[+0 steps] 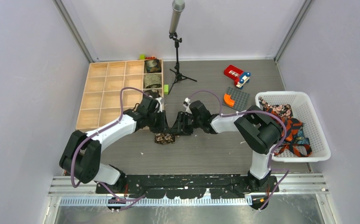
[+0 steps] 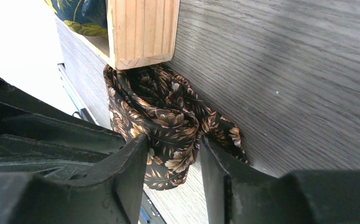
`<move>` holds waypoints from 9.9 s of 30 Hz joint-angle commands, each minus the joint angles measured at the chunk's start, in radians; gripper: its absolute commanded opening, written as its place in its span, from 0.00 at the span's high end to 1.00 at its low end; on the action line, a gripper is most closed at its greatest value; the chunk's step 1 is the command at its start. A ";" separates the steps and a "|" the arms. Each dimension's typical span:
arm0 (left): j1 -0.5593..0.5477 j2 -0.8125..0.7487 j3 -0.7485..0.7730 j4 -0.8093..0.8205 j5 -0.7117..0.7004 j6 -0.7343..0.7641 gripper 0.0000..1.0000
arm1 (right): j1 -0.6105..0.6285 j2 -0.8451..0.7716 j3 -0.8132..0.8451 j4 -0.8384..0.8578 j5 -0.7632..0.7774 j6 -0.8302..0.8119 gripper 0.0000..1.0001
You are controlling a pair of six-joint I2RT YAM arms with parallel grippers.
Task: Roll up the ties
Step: Roll the tie at the center of the board, then pick up the tie at the center of the board, then place the tie in the storage box.
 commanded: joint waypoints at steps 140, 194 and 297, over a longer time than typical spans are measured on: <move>0.292 -0.189 -0.414 0.453 0.259 -0.122 0.43 | 0.030 0.046 0.167 -0.129 -0.089 -0.023 1.00; 0.636 -0.212 0.088 -0.170 0.114 0.082 0.72 | 0.137 0.447 1.180 -0.488 0.006 0.139 1.00; 0.576 -0.175 -0.044 -0.076 -0.500 0.074 0.48 | 0.228 0.447 1.093 -0.734 0.406 0.164 0.59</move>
